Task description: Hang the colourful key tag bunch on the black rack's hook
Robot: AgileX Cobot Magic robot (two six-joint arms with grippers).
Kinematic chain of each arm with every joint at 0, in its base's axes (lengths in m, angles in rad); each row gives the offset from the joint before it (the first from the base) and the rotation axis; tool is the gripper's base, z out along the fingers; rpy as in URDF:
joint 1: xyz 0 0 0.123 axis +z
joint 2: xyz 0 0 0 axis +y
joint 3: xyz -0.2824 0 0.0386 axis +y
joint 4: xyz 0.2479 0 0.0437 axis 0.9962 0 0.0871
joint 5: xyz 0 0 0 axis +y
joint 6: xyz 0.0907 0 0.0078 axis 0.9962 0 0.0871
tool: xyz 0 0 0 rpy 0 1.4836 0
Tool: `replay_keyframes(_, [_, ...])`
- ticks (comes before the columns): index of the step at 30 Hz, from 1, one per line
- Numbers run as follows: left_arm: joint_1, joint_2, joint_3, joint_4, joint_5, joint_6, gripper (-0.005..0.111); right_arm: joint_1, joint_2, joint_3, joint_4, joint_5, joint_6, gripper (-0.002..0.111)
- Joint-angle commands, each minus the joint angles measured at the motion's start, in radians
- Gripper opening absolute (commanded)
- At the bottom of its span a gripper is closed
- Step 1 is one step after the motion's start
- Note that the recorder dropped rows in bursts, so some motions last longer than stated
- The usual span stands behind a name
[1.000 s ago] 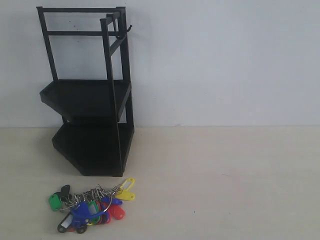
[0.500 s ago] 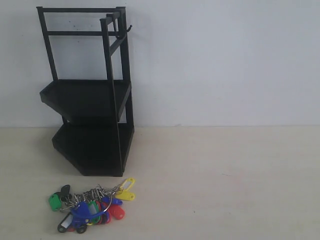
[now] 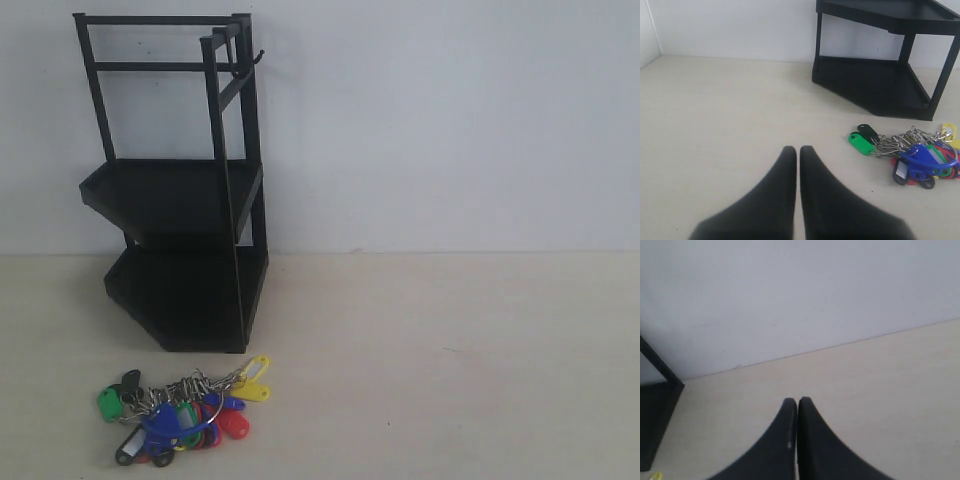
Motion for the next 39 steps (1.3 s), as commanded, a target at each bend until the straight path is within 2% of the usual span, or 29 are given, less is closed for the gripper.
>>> replay_keyframes(1, [0.003,0.004,-0.002,-0.007,-0.009,0.0,0.004,0.172,0.187,-0.048,0.055,-0.072,-0.321,0.0])
replay_keyframes(3, [0.003,0.004,-0.002,-0.007,-0.009,0.0,0.004,0.293,0.282,-0.117,0.055,-0.039,-0.499,0.0])
replay_keyframes(6, [0.003,0.004,-0.002,-0.007,-0.009,0.0,0.004,0.489,0.459,-0.283,0.055,0.139,-0.805,0.0])
replay_keyframes(11, [0.003,0.004,-0.002,-0.007,-0.009,0.0,0.004,0.647,0.753,-0.555,0.038,0.41,-0.847,0.0])
replay_keyframes(15, [0.003,0.004,-0.002,-0.007,-0.009,0.0,0.004,0.731,0.978,-0.762,-0.175,0.607,-0.839,0.0])
replay_keyframes(17, [0.003,0.004,-0.002,-0.007,-0.009,0.0,0.004,0.757,1.049,-0.843,-0.3,0.657,-0.779,0.001])
replay_keyframes(19, [0.003,0.004,-0.002,-0.007,-0.009,0.0,0.004,0.779,1.116,-0.919,-0.376,0.67,-0.689,0.009])
replay_keyframes(24, [0.003,0.004,-0.002,-0.007,-0.009,0.0,0.004,0.828,1.216,-1.025,-0.378,0.639,-0.727,0.05])
replay_keyframes(26, [0.003,0.004,-0.002,-0.007,-0.009,0.0,0.004,0.844,1.236,-1.033,-0.386,0.603,-0.757,0.051])
replay_keyframes(31, [0.003,0.004,-0.002,-0.007,-0.009,0.0,0.004,0.881,1.255,-1.033,-0.384,0.531,-0.792,0.038])
replay_keyframes(35, [0.003,0.004,-0.002,-0.007,-0.009,0.0,0.004,0.888,1.269,-1.033,-0.368,0.518,-0.81,0.039])
replay_keyframes(39, [0.003,0.004,-0.002,-0.007,-0.009,0.0,0.004,0.888,1.292,-1.033,-0.367,0.507,-0.81,0.05])
